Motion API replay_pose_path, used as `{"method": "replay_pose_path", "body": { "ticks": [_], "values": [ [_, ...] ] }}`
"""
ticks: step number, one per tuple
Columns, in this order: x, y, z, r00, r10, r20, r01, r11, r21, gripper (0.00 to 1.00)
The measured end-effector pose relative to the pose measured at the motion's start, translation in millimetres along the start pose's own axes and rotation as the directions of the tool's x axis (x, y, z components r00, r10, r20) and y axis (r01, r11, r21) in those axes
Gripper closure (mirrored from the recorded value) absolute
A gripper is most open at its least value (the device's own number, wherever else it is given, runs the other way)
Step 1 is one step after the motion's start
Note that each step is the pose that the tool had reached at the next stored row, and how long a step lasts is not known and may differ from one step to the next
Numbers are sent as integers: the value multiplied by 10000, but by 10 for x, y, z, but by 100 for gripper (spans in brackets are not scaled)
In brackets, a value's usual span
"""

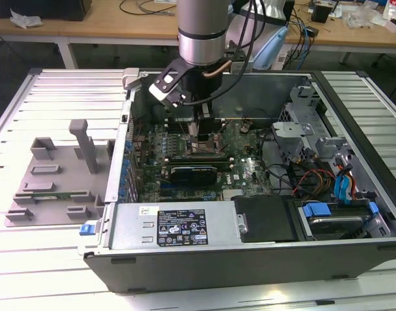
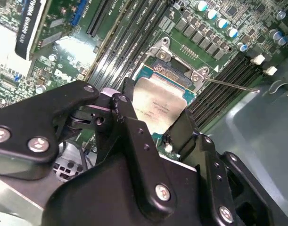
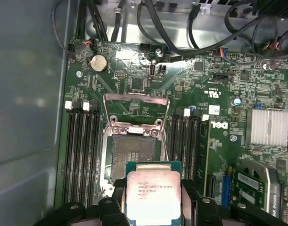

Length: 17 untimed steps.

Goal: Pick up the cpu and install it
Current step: 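Place the cpu into insertion slot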

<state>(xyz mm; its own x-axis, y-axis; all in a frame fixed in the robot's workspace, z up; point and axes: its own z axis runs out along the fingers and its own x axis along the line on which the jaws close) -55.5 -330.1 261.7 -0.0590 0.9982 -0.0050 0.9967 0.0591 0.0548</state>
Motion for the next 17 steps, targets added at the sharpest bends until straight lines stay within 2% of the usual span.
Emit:
{"method": "replay_pose_path", "body": {
  "ticks": [4,9,13,14,16,17],
  "values": [
    [0,38,67,9994,350,19,-350,9994,4,45],
    [96,45,150,9990,435,39,-435,9991,5,45],
    [154,44,245,9990,433,76,-433,9991,6,45],
    [170,43,286,9990,432,82,-432,9991,6,45],
    [192,55,339,9990,425,144,-425,9991,8,45],
    [201,68,359,9989,406,218,-406,9992,10,45]
  ]
}}
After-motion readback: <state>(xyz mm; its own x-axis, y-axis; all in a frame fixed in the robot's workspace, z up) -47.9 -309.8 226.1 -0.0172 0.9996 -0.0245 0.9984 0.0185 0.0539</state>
